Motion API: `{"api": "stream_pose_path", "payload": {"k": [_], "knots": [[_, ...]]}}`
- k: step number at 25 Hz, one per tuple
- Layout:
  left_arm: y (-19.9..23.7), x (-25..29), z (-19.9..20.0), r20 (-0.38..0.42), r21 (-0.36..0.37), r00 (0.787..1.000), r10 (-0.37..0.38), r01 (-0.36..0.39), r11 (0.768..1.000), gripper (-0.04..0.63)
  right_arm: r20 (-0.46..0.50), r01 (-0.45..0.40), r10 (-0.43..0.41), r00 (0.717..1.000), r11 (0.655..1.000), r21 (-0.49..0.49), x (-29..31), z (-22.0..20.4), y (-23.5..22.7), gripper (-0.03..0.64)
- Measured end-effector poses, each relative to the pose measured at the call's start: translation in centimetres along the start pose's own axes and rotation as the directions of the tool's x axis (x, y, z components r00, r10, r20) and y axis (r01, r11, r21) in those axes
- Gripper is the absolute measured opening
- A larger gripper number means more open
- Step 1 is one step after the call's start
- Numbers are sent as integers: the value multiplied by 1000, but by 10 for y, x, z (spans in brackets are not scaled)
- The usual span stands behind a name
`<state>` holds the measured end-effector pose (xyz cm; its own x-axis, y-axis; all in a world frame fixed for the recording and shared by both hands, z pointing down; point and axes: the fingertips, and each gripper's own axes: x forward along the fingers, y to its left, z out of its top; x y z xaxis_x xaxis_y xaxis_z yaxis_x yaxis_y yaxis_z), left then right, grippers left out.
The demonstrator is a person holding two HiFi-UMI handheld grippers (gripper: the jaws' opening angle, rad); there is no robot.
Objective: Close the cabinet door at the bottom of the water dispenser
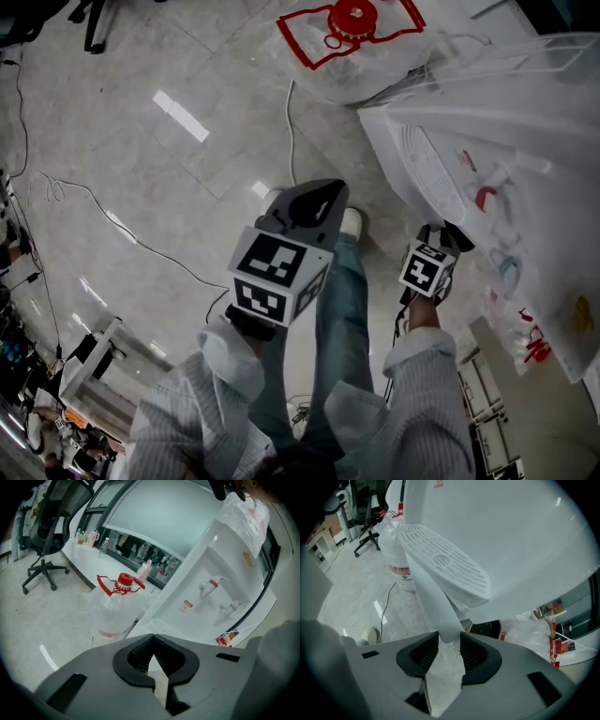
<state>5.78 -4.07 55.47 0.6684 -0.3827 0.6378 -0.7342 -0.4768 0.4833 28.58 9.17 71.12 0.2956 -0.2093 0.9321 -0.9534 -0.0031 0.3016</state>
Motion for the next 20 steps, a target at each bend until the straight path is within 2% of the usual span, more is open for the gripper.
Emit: {"api": "stream_pose_path", "payload": {"k": [20], "knots": [[-1, 9, -11, 13, -42, 999, 33, -32, 999, 9, 70, -4, 2, 998, 1000, 30, 8, 7, -24, 143]]}}
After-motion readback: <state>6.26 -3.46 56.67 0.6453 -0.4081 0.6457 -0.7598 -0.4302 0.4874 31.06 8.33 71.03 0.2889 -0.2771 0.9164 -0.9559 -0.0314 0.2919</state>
